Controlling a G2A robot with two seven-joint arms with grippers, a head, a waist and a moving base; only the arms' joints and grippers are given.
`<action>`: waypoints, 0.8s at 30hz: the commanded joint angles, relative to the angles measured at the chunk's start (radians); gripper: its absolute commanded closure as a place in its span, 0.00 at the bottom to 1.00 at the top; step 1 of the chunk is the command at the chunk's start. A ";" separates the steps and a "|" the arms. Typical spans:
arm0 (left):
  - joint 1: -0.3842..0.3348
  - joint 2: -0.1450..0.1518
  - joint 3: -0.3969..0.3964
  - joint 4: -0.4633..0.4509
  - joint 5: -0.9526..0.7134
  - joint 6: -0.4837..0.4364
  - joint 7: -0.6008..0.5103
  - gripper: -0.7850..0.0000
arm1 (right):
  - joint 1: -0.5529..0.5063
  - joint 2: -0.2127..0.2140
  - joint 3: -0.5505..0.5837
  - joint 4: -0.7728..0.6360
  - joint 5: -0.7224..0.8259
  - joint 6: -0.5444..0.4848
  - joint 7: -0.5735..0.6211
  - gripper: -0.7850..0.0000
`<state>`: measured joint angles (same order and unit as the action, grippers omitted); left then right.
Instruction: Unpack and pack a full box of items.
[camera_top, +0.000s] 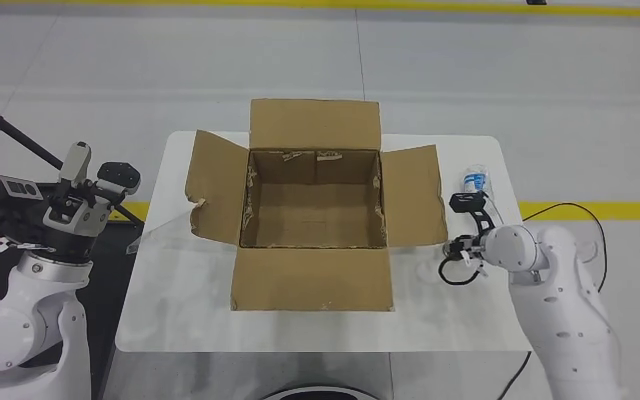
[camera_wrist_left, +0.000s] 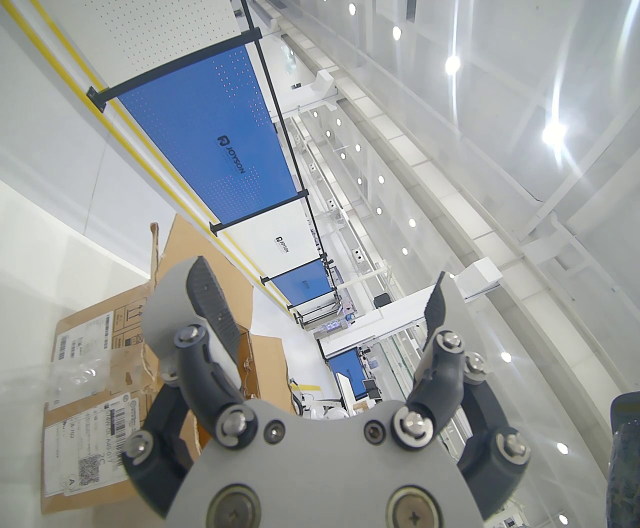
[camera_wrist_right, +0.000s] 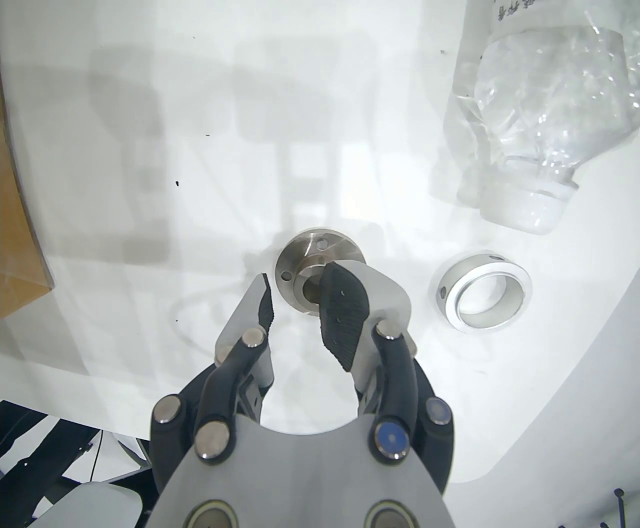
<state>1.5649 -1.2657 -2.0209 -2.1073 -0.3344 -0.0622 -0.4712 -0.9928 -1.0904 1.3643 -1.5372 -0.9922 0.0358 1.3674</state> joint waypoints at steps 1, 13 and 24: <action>0.000 0.000 0.000 0.000 0.000 0.000 0.000 0.00 | 0.006 0.000 -0.005 0.007 0.001 0.000 0.001 0.59; 0.000 0.000 0.000 0.000 0.000 0.000 0.000 0.00 | 0.011 0.003 -0.014 0.013 -0.003 0.015 0.002 0.87; 0.000 0.000 0.000 0.000 0.000 0.000 0.000 0.00 | -0.006 0.015 0.033 -0.047 -0.026 0.030 0.013 0.72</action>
<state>1.5649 -1.2657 -2.0209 -2.1073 -0.3344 -0.0622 -0.4712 -0.9954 -1.0766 1.3894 -1.5762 -1.0159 0.0620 1.3795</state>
